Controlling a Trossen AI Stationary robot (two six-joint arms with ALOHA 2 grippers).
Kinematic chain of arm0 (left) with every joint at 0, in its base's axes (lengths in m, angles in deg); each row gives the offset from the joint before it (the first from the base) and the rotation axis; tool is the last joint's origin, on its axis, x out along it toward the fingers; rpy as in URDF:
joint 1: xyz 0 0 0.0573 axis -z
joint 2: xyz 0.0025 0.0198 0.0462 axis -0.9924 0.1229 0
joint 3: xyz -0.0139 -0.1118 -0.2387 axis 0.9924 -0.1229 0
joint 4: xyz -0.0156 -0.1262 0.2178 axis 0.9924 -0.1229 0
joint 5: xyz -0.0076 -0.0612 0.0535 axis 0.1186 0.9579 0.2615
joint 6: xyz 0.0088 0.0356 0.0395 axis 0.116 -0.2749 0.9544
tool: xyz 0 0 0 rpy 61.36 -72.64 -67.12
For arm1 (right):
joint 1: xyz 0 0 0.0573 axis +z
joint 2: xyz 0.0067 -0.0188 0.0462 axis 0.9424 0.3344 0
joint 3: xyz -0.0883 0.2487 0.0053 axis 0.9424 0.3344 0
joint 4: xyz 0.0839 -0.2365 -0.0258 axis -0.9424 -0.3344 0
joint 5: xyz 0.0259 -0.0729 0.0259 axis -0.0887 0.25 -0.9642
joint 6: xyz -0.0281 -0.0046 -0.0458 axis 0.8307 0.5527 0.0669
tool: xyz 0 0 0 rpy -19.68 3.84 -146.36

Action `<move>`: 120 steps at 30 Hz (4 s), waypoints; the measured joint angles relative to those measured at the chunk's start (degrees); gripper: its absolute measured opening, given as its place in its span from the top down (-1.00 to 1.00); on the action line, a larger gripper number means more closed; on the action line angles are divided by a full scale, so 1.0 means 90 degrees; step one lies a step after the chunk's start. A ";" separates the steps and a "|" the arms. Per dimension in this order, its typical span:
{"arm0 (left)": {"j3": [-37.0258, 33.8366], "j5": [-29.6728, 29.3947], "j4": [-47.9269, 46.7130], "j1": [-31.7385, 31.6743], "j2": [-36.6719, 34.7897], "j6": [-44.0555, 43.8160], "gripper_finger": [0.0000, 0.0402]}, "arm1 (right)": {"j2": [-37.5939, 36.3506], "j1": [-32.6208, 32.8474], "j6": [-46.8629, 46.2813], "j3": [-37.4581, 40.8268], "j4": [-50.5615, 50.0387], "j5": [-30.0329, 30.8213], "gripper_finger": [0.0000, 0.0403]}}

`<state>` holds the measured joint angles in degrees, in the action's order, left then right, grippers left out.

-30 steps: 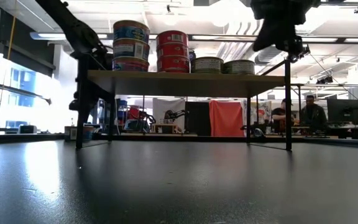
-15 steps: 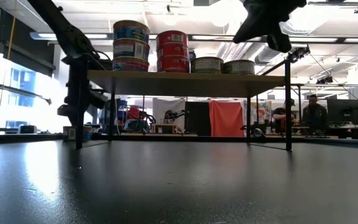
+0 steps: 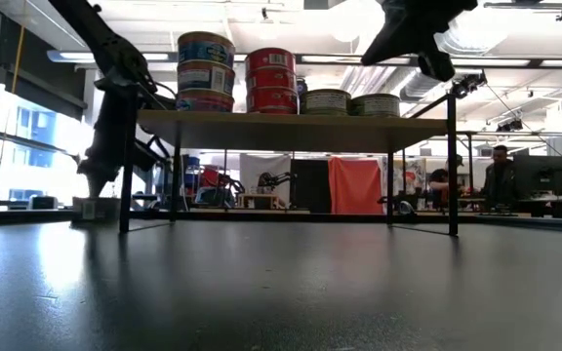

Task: Stack canned seafood by type on shelf
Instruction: Move the blue and red tuna can to the center of the table

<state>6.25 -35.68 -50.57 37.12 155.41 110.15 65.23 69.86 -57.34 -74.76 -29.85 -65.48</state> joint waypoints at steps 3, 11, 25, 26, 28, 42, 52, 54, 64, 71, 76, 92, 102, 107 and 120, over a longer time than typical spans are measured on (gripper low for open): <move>-0.0009 0.0053 -0.0292 0.0277 0.0007 -0.0420 1.00 | 0.0000 0.0000 0.0069 -0.0002 0.0000 -0.0258 1.00; -0.0043 0.0360 -0.1122 0.0970 0.0031 -0.1911 1.00 | 0.0000 0.0149 0.0569 -0.0005 -0.0017 -0.0757 1.00; 0.0122 0.1202 -0.1371 0.0713 -0.0051 -0.2667 1.00 | 0.0053 0.0097 0.0461 -0.0012 -0.0751 -0.0537 1.00; 0.0156 0.1246 -0.1364 0.0642 -0.0117 -0.2638 1.00 | 0.0050 0.0097 0.0344 -0.0012 -0.1033 -0.0405 1.00; 0.0208 0.1369 -0.1324 0.0500 -0.0237 -0.2632 1.00 | 0.0044 0.0109 0.0101 -0.0012 -0.1569 -0.0160 1.00; 0.0272 0.2370 -0.0711 -0.0032 -0.0544 -0.2368 1.00 | 0.0034 -0.0338 -0.0010 -0.0533 -0.3419 0.1205 1.00; 0.0123 0.2569 -0.0924 0.0216 -0.0607 -0.2722 1.00 | 0.0034 -0.0435 0.0060 -0.0536 -0.3875 0.1010 1.00; 0.0048 0.2749 -0.0978 0.0400 -0.0629 -0.2941 1.00 | 0.0034 -0.0435 0.0060 -0.0537 -0.3930 0.1009 1.00; -0.0036 0.2977 -0.1210 0.1700 -0.0999 -0.4089 1.00 | 0.0034 -0.0435 0.0182 -0.0539 -0.4036 0.1008 1.00; -0.0442 0.3262 -0.1190 0.2449 -0.1786 -0.5318 1.00 | 0.0034 -0.0435 0.0230 -0.0539 -0.4034 0.1003 1.00; -0.0894 0.3350 -0.1147 0.3156 -0.2402 -0.6433 1.00 | 0.0034 -0.0435 0.0233 -0.0537 -0.4034 0.1049 1.00; -0.1047 0.1037 0.0086 0.4630 -0.3359 -0.9038 1.00 | 0.0034 -0.0435 0.0546 -0.0532 -0.3643 0.1134 1.00; -0.1997 -0.0399 0.0521 0.5190 -0.3270 -1.1427 1.00 | 0.0034 -0.0435 0.0516 -0.0529 -0.3645 0.1087 1.00; -0.2219 -0.0429 0.0789 0.5542 -0.3075 -1.1801 1.00 | 0.0034 -0.0435 0.0504 -0.0527 -0.3635 0.1054 1.00; -0.1865 0.1745 0.1339 0.8392 -0.3006 -1.2993 1.00 | 0.0032 -0.0430 0.0555 -0.0527 -0.3611 0.0670 1.00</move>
<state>-10.54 -19.98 -38.52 112.65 128.36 -6.79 65.51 65.99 -52.34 -79.51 -62.35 -59.45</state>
